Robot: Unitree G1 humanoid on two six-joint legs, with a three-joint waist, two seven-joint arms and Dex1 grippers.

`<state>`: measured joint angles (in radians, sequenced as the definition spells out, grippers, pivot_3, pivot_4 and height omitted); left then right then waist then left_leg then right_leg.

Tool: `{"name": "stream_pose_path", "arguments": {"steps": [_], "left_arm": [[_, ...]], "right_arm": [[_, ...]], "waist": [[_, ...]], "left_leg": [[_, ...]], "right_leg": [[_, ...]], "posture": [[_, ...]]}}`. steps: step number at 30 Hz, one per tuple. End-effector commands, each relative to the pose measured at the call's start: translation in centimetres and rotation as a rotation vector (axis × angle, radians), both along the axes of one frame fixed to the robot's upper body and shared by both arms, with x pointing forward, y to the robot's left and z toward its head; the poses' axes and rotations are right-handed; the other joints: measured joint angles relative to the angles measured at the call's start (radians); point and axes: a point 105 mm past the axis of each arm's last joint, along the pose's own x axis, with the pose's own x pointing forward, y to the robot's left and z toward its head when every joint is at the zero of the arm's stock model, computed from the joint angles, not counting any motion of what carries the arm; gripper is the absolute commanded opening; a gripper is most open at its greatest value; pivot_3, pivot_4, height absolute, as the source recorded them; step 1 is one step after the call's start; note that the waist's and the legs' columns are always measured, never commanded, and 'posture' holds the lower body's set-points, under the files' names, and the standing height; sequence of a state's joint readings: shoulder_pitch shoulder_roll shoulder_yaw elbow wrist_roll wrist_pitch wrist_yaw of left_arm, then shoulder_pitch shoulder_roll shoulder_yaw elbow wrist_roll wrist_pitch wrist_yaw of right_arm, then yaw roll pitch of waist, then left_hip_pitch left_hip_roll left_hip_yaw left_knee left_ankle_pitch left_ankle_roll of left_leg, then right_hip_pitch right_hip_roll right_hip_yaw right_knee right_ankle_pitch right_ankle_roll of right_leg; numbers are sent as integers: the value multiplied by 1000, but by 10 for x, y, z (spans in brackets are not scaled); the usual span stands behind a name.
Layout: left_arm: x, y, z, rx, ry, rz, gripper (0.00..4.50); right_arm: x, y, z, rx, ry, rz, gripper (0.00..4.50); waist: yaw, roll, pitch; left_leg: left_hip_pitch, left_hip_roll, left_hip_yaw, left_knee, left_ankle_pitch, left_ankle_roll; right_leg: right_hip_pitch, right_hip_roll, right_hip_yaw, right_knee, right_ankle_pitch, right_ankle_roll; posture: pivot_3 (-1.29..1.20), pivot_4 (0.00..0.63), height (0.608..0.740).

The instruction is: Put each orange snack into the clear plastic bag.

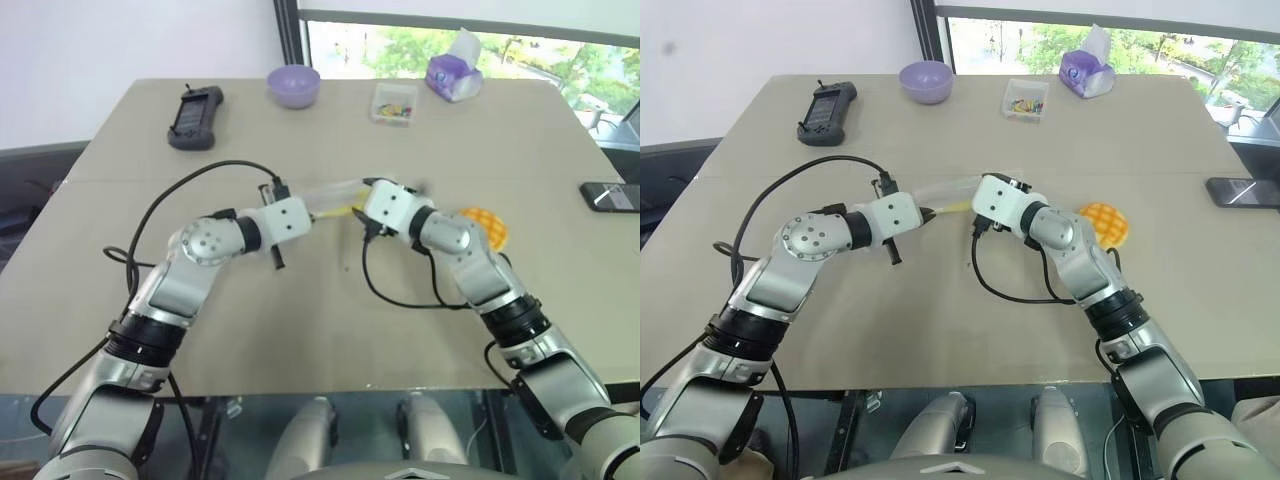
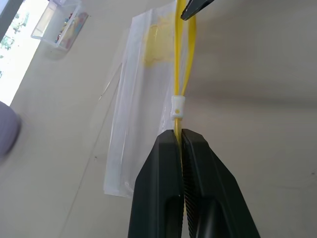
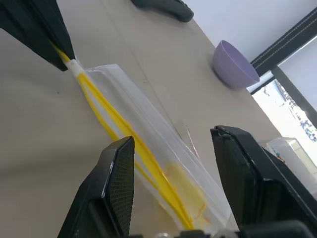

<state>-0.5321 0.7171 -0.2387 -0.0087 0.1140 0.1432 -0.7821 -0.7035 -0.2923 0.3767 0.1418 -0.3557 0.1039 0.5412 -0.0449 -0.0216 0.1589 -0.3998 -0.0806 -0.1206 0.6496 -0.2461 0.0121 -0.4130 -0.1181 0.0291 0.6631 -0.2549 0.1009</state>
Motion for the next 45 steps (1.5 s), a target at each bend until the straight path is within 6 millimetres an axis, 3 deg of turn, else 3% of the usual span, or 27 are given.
{"name": "stream_pose_path", "arguments": {"steps": [1,13,19,27,36,45], "left_arm": [[-3,-4,16,-8,-62,-19,0],[-10,-17,20,11,-113,-83,0],[-13,-13,18,14,-105,-74,0],[-10,-7,18,-3,-91,-39,0],[-1,-3,19,-16,-69,28,0],[5,7,14,2,-46,92,0]], "right_arm": [[-1,4,14,0,-51,22,2688],[20,-7,-9,-32,10,-111,2688],[34,-30,-20,52,72,-260,2688],[40,-59,-26,36,68,-351,2688],[11,-29,-5,91,24,-113,2688],[-16,-48,4,106,25,-80,2688]], "waist": [[1,0,0],[0,0,0],[0,0,0],[1,0,0],[-4,0,0],[3,0,0]], "left_leg": [[0,0,0,0,0,0],[0,0,0,0,0,0],[0,0,0,0,0,0],[0,0,0,0,0,0],[0,0,0,0,0,0],[0,0,0,0,0,0]], "right_leg": [[0,0,0,0,0,0],[0,0,0,0,0,0],[0,0,0,0,0,0],[0,0,0,0,0,0],[0,0,0,0,0,0],[0,0,0,0,0,0]], "posture": [[0,150,740],[0,150,740],[0,150,740],[0,150,740],[0,150,740],[0,150,740]]}}
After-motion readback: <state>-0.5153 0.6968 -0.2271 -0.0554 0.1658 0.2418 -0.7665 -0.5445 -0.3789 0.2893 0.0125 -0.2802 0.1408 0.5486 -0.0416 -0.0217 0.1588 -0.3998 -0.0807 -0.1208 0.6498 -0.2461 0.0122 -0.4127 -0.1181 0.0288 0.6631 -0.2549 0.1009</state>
